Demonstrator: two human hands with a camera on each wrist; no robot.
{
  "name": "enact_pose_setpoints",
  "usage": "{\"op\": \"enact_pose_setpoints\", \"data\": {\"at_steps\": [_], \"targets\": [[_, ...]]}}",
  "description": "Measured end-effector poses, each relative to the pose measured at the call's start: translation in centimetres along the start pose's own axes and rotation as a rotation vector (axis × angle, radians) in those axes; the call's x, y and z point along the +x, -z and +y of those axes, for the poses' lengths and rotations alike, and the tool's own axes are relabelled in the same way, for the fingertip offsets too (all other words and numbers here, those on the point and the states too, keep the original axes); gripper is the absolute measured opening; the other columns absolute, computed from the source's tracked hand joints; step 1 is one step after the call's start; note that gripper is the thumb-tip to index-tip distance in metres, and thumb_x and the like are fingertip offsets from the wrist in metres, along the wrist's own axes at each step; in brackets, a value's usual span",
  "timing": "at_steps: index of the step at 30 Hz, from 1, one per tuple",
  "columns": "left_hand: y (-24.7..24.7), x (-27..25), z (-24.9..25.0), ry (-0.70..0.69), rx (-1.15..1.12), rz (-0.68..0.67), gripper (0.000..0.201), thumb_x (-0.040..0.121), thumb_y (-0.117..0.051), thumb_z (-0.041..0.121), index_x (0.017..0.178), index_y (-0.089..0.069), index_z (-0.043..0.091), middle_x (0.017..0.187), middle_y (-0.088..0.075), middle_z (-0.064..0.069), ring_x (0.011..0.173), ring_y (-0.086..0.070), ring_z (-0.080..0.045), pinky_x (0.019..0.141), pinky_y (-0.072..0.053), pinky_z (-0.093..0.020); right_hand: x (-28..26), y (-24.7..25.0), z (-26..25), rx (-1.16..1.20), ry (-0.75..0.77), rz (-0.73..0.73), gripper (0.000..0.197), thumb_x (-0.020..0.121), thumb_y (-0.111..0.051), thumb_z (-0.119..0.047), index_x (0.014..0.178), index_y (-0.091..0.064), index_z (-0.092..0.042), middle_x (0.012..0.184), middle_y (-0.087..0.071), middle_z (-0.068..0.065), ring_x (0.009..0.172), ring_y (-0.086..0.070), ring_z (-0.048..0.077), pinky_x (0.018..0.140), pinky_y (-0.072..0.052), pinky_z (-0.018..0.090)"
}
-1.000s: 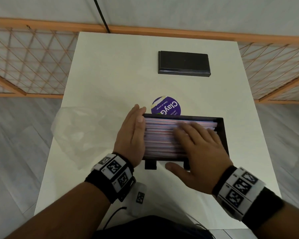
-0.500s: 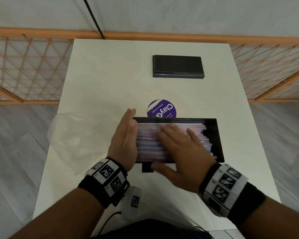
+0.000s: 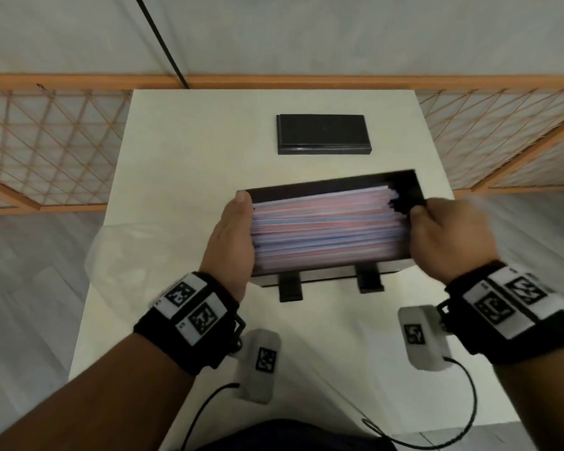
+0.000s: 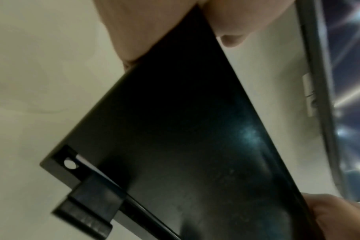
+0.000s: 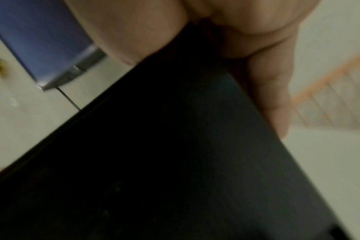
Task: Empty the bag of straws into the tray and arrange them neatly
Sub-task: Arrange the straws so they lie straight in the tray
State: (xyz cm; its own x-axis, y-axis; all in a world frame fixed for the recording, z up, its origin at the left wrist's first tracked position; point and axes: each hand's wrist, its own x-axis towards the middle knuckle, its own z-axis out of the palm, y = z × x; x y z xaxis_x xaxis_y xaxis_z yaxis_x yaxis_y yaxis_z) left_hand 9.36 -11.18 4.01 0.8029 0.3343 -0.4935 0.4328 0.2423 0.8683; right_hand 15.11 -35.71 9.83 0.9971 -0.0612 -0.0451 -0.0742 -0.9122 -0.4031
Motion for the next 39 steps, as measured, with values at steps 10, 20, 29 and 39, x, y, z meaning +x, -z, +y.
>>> {"op": "enact_pose_setpoints", "data": {"at_steps": [10, 20, 29, 39], "targets": [[0.3, 1.1, 2.2, 0.119, -0.083, -0.024, 0.068, 0.098, -0.029, 0.072, 0.121, -0.072, 0.024, 0.112, -0.079, -0.001, 0.106, -0.074, -0.022, 0.103, -0.053, -0.045, 1.9, 0.9, -2.9, -0.106, 0.425, 0.187, 0.034, 0.085, -0.050, 0.002, 0.055, -0.039, -0.008, 0.050, -0.042, 0.014, 0.045, -0.052, 0.040, 0.053, -0.027, 0.029], [0.6, 1.4, -0.9, 0.089, 0.154, 0.045, 0.104, 0.059, -0.027, 0.098, 0.129, -0.059, 0.028, 0.124, -0.067, -0.001, 0.116, -0.063, -0.024, 0.112, -0.043, -0.051, 0.3, -5.4, 1.4, 0.103, -0.061, -0.179, 0.035, 0.102, -0.044, -0.021, 0.072, -0.052, -0.006, 0.072, -0.054, 0.012, 0.075, -0.049, 0.033, 0.065, -0.031, 0.034], [1.1, 1.6, -0.7, 0.186, -0.127, 0.176, 0.082, 0.089, -0.028, 0.082, 0.131, -0.064, 0.022, 0.119, -0.075, -0.005, 0.109, -0.071, -0.029, 0.102, -0.053, -0.055, 0.5, -3.7, 1.2, 0.141, -0.086, -0.125, 0.050, 0.094, -0.059, -0.037, 0.136, -0.054, -0.011, 0.129, -0.063, 0.006, 0.114, -0.061, 0.026, 0.092, -0.042, 0.030], [0.7, 1.6, -0.3, 0.215, -0.113, 0.031, 0.076, 0.095, -0.026, 0.077, 0.121, -0.072, 0.023, 0.112, -0.078, -0.005, 0.106, -0.074, -0.026, 0.098, -0.055, -0.044, 0.9, -0.6, -2.9, -0.125, 0.179, -0.011, 0.033, 0.093, -0.039, -0.022, 0.061, -0.040, -0.013, 0.076, -0.062, 0.027, 0.069, -0.058, 0.045, 0.059, -0.031, 0.035]]}}
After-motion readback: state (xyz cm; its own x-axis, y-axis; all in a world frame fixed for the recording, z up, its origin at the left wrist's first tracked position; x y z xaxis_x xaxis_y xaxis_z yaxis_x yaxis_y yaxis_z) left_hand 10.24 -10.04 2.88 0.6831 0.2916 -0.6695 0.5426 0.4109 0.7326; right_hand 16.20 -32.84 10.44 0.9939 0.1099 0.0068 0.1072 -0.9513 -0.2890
